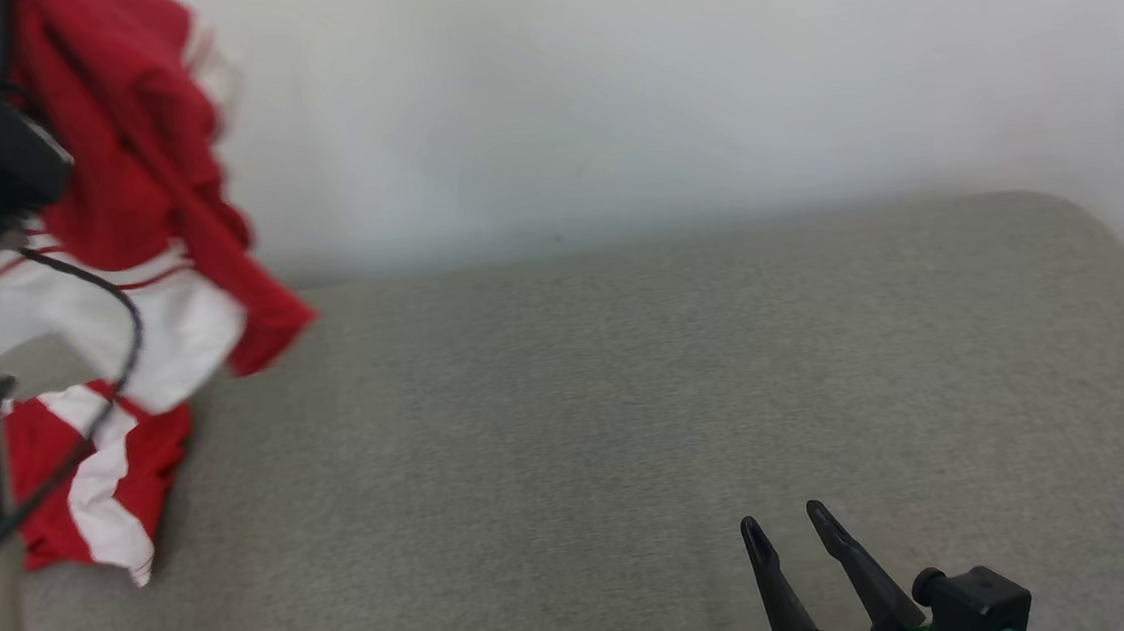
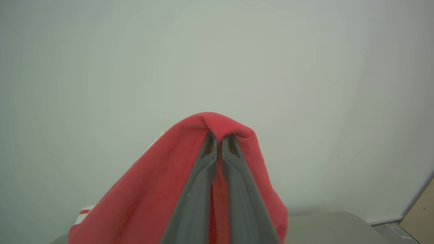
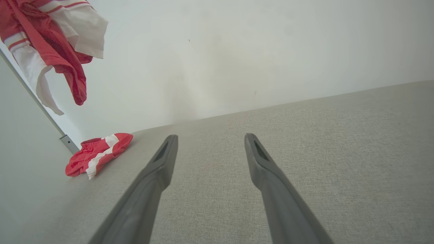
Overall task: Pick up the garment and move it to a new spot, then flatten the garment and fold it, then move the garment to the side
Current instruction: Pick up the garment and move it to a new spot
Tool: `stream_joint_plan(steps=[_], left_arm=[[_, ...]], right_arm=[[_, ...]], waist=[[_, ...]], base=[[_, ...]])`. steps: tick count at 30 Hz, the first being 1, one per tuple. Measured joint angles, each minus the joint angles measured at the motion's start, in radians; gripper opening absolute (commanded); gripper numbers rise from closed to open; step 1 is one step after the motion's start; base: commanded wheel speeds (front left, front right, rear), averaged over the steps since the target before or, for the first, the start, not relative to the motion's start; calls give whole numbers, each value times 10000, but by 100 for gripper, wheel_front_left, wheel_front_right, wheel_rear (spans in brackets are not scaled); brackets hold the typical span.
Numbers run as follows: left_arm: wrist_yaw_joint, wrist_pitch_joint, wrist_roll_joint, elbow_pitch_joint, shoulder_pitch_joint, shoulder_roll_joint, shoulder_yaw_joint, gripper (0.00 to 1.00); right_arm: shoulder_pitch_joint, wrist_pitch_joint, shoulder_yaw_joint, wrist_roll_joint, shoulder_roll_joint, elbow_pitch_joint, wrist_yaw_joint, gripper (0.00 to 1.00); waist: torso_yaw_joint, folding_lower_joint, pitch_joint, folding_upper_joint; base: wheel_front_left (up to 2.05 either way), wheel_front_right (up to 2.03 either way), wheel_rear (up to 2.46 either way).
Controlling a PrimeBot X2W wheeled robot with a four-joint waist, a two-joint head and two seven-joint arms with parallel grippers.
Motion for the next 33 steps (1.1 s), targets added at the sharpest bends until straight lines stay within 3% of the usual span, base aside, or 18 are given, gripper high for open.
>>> stream_joint_plan(steps=[7, 13, 20, 26, 27, 28, 29, 30, 33], left_arm=[[102, 391, -240, -2096, 1458, -729, -683, 0], [203, 364, 169, -2596, 2936, -1267, -1595, 0], [297, -408, 412, -1559, 3958, -2209, -2466, 0], [583, -1323, 1231, 203, 4270, -2537, -3219, 0], [635, -1438, 1392, 520, 4271, -2556, -3338, 11], [658, -1584, 1513, 846, 4271, -2571, -3442, 42], [673, -1732, 1611, 1108, 4273, -2592, -3536, 91], [725, -1860, 1657, 1384, 4273, -2614, -3584, 100], [815, -2174, 1710, 2023, 4278, -2677, -3685, 100]], right_arm=[[-43, 144, -75, -88, 6, -151, 0, 100], [5, 159, -180, -82, 6, -194, 0, 100], [92, 165, -192, -73, 4, -265, 0, 100], [25, 194, -119, -73, 6, -295, 0, 100], [6, 201, -113, -73, 6, -297, 0, 100], [-11, 199, -111, -69, 4, -297, 0, 100], [-16, 199, -90, -56, 2, -295, 0, 100], [-16, 198, -77, -40, 4, -286, 0, 100], [4, 190, -75, -40, 8, -249, 0, 100]], waist=[[-1007, 0, -26, 0], [-1827, 2, 87, 2], [-2509, 2, 342, 2], [-2763, 2, 581, 1], [-2779, 2, 611, 2], [-2786, 2, 637, 2], [-2781, 2, 655, 2], [-2765, 2, 661, 2], [-2648, 2, 648, 1]], base=[[0, 0, 0], [0, 0, 0], [0, 0, 0], [0, 0, 0], [0, 0, 0], [0, 0, 0], [0, 0, 0], [0, 0, 0], [0, 0, 0]])
